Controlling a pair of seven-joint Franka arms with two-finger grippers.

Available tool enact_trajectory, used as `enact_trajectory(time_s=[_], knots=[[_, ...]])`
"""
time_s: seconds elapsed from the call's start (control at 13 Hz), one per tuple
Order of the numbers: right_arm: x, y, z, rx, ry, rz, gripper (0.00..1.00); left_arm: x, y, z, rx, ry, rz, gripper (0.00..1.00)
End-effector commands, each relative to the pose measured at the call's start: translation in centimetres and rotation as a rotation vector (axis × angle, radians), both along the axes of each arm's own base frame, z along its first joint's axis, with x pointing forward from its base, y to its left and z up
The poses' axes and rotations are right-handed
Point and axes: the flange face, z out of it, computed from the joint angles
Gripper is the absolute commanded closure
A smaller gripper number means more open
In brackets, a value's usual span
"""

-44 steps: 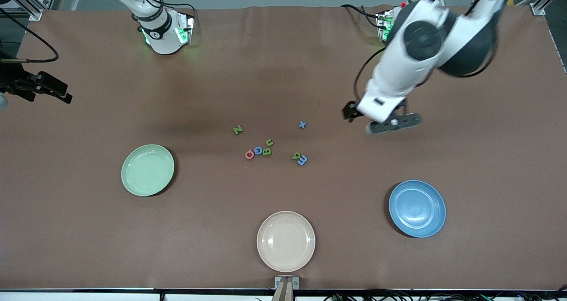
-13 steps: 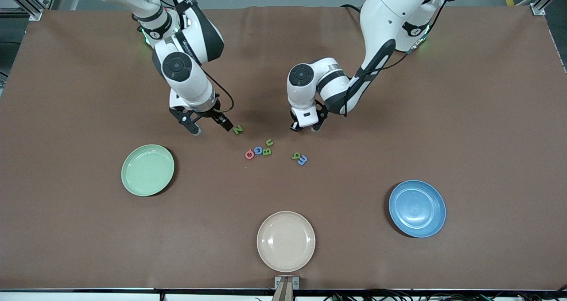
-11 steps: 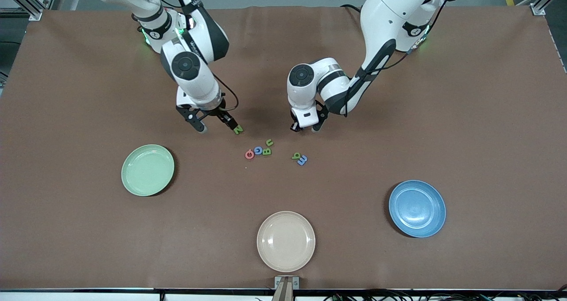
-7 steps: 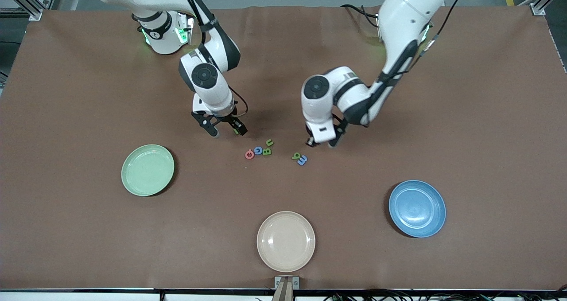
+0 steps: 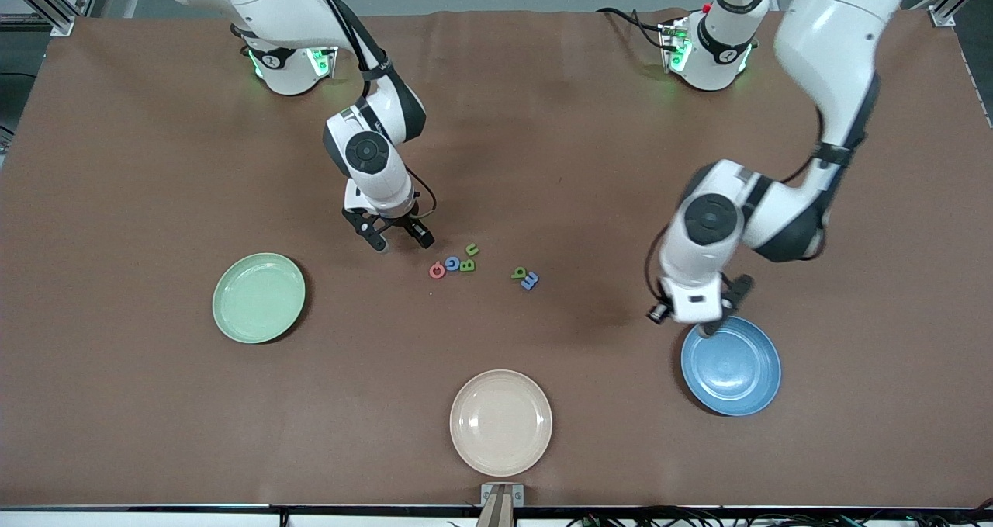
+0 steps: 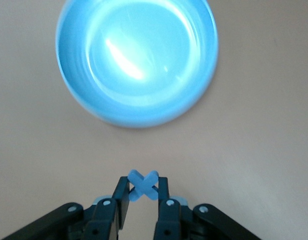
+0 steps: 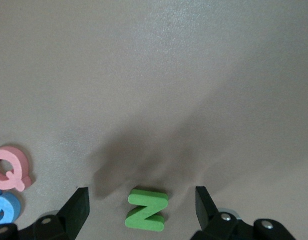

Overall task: Sort upper and lower case letters into plates
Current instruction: 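Drop the x on the blue plate while the right gripper grasps green Z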

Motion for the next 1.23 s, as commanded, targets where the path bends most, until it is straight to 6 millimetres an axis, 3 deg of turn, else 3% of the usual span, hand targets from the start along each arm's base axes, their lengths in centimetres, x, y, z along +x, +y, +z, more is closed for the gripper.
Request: enact_trajectory(time_s=[0.0, 0.15, 0.23, 0.31, 0.38, 0.46, 0.54, 0.61, 0.69, 0.77, 0.92, 1.0, 1.15], knots=[[0.0, 0.4, -0.2, -0.002, 0.003, -0.016, 0.16, 2.8, 5.2, -1.7, 0.013, 0.025, -0.099, 0.99], [-0.3, 0.6, -0.3, -0.005, 0.010, -0.012, 0.30, 4.1, 8.0, -4.3, 0.027, 0.031, -0.145, 0.97], [-0.5, 0.7, -0.4, -0.007, 0.012, -0.007, 0.38, 4.5, 8.7, -5.8, 0.036, 0.032, -0.162, 0.84], [-0.6, 0.8, -0.4, -0.008, 0.014, -0.006, 0.46, 4.7, 9.2, -6.9, 0.046, 0.039, -0.177, 0.50], [-0.6, 0.8, -0.4, -0.008, 0.014, -0.006, 0.55, 4.7, 9.9, -7.2, 0.050, 0.040, -0.171, 0.08], [-0.6, 0.8, -0.4, -0.008, 0.014, -0.006, 0.67, 4.9, 10.1, -6.3, 0.051, 0.028, -0.165, 0.00], [-0.6, 0.8, -0.4, -0.008, 0.014, -0.006, 0.75, 4.7, 8.3, -5.6, 0.046, 0.021, -0.178, 0.00], [-0.7, 0.9, -0.3, -0.007, 0.014, -0.004, 0.90, 4.2, 5.3, -5.1, 0.025, 0.022, -0.201, 0.00], [-0.7, 0.7, -0.2, -0.009, 0.017, -0.004, 0.97, 3.6, 2.5, -4.0, 0.011, 0.018, -0.235, 0.00], [-0.7, 0.6, 0.2, -0.011, 0.022, -0.004, 1.00, 2.9, 0.1, -3.2, -0.009, 0.020, -0.268, 0.00], [0.4, -0.6, 4.2, -0.002, 0.026, -0.001, 1.00, 1.3, -5.1, -2.0, -0.053, 0.017, -0.322, 0.03], [1.9, -2.5, 7.3, 0.010, 0.020, 0.016, 1.00, 0.2, -7.9, -2.1, -0.059, 0.017, -0.333, 0.04], [5.6, -8.6, 10.9, 0.038, -0.025, 0.081, 1.00, -2.8, -14.8, -2.8, -0.070, 0.019, -0.337, 0.07]])
